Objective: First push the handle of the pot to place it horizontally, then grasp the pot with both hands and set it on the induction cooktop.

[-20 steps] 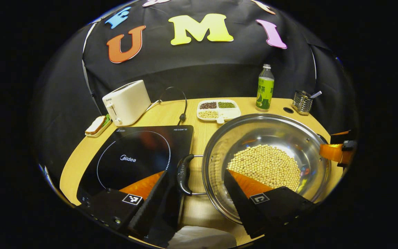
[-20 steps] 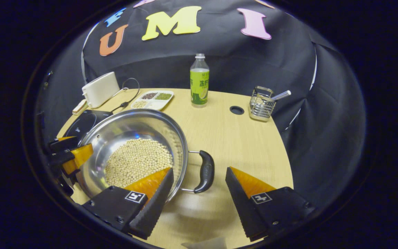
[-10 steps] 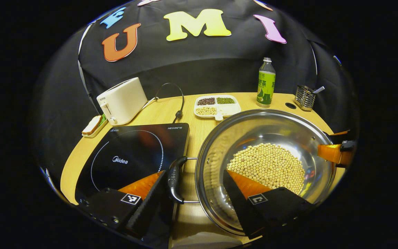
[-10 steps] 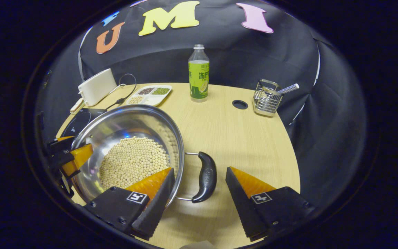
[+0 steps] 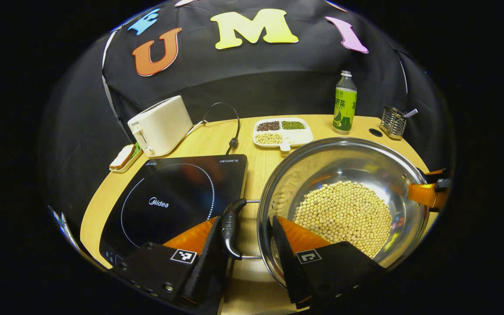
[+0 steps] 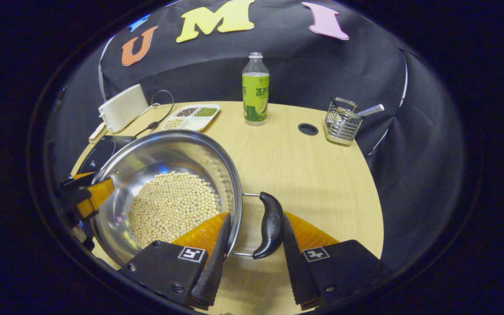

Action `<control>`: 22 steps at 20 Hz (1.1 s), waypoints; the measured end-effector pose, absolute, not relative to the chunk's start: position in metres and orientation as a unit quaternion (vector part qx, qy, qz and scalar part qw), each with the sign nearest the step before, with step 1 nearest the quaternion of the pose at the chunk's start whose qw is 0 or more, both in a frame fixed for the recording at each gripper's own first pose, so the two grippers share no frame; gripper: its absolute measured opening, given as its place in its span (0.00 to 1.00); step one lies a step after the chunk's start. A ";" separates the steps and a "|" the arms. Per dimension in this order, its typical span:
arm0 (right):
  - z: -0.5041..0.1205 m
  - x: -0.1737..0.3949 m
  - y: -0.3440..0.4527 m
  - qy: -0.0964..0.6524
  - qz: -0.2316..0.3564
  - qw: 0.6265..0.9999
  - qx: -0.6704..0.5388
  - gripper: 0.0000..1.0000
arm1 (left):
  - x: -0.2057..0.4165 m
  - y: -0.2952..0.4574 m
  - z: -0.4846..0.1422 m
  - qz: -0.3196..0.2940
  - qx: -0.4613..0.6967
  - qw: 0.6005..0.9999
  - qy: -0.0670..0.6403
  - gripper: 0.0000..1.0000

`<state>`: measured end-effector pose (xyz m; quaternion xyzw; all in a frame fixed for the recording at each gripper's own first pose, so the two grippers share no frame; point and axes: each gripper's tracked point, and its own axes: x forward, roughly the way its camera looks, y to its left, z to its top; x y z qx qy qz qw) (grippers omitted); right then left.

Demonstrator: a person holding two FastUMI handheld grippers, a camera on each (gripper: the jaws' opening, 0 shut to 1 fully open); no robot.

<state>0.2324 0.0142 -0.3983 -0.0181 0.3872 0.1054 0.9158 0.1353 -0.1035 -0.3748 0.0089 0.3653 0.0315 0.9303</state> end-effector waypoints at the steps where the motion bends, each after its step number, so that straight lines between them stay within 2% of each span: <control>1: -0.398 0.232 0.014 0.388 0.104 0.916 -0.014 0.63 | 0.135 -0.103 -0.376 0.031 0.009 0.929 0.369 0.66; 2: -0.398 0.230 0.014 0.389 0.104 0.916 -0.012 0.61 | 0.136 -0.103 -0.376 0.029 0.007 0.929 0.368 0.76; 3: -0.397 0.228 0.013 0.390 0.103 0.915 -0.010 0.60 | 0.136 -0.104 -0.376 0.026 0.006 0.929 0.370 0.64; 5: -0.397 0.226 0.012 0.393 0.100 0.914 0.003 0.58 | 0.134 -0.104 -0.375 0.021 0.001 0.928 0.372 0.62; 7: -0.395 0.221 0.011 0.393 0.099 0.914 0.009 0.57 | 0.133 -0.105 -0.375 0.015 -0.002 0.927 0.374 0.62; 8: -0.394 0.219 0.010 0.391 0.097 0.915 0.011 0.56 | 0.131 -0.106 -0.375 0.013 -0.003 0.927 0.374 0.72; 9: -0.392 0.218 0.009 0.390 0.096 0.916 0.012 0.56 | 0.129 -0.108 -0.373 0.012 -0.003 0.927 0.374 0.62; 10: -0.390 0.218 0.008 0.389 0.094 0.916 0.014 0.59 | 0.128 -0.108 -0.371 0.012 -0.002 0.928 0.372 0.62; 22: -0.358 0.201 0.016 0.359 0.084 0.929 0.017 0.56 | 0.127 -0.092 -0.343 0.003 -0.009 0.935 0.353 0.62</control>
